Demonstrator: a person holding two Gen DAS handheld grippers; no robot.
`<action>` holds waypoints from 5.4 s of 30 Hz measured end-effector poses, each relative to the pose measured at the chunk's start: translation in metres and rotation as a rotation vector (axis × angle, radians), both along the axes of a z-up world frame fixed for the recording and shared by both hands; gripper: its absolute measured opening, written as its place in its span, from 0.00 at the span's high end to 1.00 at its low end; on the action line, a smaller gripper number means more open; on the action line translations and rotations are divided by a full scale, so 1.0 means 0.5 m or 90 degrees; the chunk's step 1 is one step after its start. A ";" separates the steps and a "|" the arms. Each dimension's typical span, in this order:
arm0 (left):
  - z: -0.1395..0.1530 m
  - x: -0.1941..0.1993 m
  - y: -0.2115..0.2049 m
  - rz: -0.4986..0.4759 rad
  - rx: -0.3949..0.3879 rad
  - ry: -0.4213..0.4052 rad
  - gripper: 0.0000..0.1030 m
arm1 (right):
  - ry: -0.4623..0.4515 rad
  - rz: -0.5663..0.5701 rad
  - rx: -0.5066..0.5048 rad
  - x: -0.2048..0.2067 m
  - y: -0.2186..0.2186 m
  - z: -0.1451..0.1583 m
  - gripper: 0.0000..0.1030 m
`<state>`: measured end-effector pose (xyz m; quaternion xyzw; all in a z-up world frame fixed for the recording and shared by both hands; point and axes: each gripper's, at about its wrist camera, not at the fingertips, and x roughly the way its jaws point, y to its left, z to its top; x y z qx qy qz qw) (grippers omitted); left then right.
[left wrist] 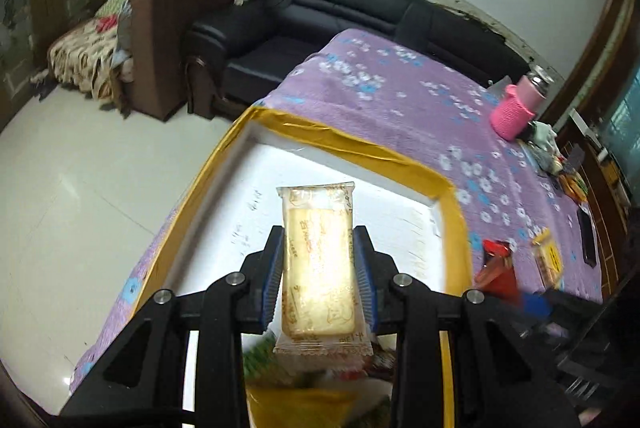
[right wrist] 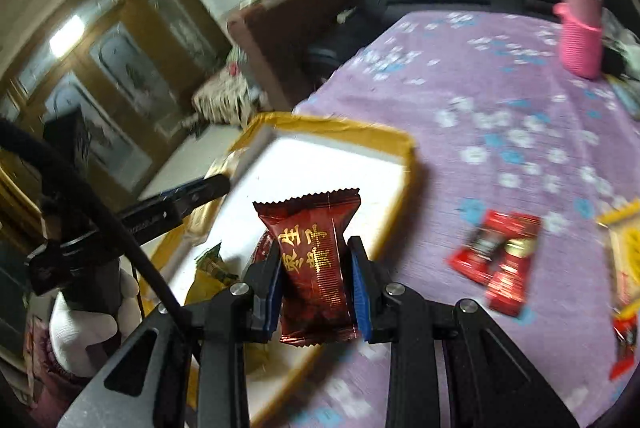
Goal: Organize snacks
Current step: 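Lower both snacks into the tray and open both grippers, then move both grippers back to the remaining red candies on the tablecloth, then grasp a red chocolate bar with the left gripper while the right grasps a red candy, then carry both red candies over the tray and open both grippers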
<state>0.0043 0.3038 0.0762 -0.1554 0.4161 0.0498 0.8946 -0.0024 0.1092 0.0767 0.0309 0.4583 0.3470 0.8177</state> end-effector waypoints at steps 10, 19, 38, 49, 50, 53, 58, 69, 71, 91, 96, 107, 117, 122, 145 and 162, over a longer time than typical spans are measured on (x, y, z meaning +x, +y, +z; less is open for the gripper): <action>-0.034 0.029 0.033 -0.002 -0.035 0.030 0.65 | 0.034 0.005 -0.062 0.036 0.105 -0.085 0.72; -0.024 0.014 0.035 0.003 -0.050 0.024 0.59 | 0.027 -0.016 -0.055 0.027 0.091 -0.075 0.68; 0.120 -0.217 -0.180 0.042 0.096 -0.145 0.06 | -0.086 -0.089 0.037 -0.100 -0.124 0.050 0.55; 0.106 -0.272 -0.307 -0.008 0.181 -0.131 0.06 | -0.081 -0.216 0.062 -0.141 -0.361 0.037 0.54; 0.107 -0.272 -0.311 -0.011 0.182 -0.129 0.06 | -0.081 -0.228 0.065 -0.142 -0.380 0.037 0.54; 0.106 -0.275 -0.327 -0.019 0.188 -0.125 0.06 | -0.081 -0.263 0.073 -0.139 -0.437 0.038 0.53; 0.100 -0.274 -0.341 -0.033 0.186 -0.119 0.06 | -0.082 -0.303 0.075 -0.135 -0.494 0.038 0.53; 0.029 -0.245 -0.321 -0.100 0.037 -0.051 0.10 | -0.060 -0.376 0.023 -0.098 -0.588 -0.013 0.48; 0.019 -0.237 -0.322 -0.108 0.016 -0.043 0.10 | -0.043 -0.383 -0.008 -0.086 -0.599 -0.039 0.48; -0.035 -0.052 -0.449 -0.245 -0.024 0.023 0.52 | -0.096 -0.304 -0.156 -0.029 -0.512 -0.119 0.72; -0.070 0.043 -0.485 -0.252 0.005 0.055 0.52 | -0.087 -0.290 -0.132 -0.024 -0.519 -0.118 0.72; -0.122 0.143 -0.533 -0.250 0.130 0.089 0.52 | -0.074 -0.290 -0.130 -0.021 -0.517 -0.118 0.72; -0.116 0.094 -0.551 -0.285 0.155 0.069 0.75 | -0.053 -0.285 -0.102 -0.023 -0.527 -0.117 0.72; -0.086 0.049 -0.512 -0.269 0.082 0.059 0.75 | -0.006 -0.256 -0.024 -0.021 -0.537 -0.122 0.73; 0.007 -0.229 -0.078 0.010 -0.048 -0.065 0.75 | -0.030 -0.169 0.065 -0.076 -0.383 -0.045 0.73; -0.061 -0.204 0.078 0.069 -0.054 -0.030 0.74 | -0.019 0.010 -0.004 -0.077 0.005 -0.035 0.73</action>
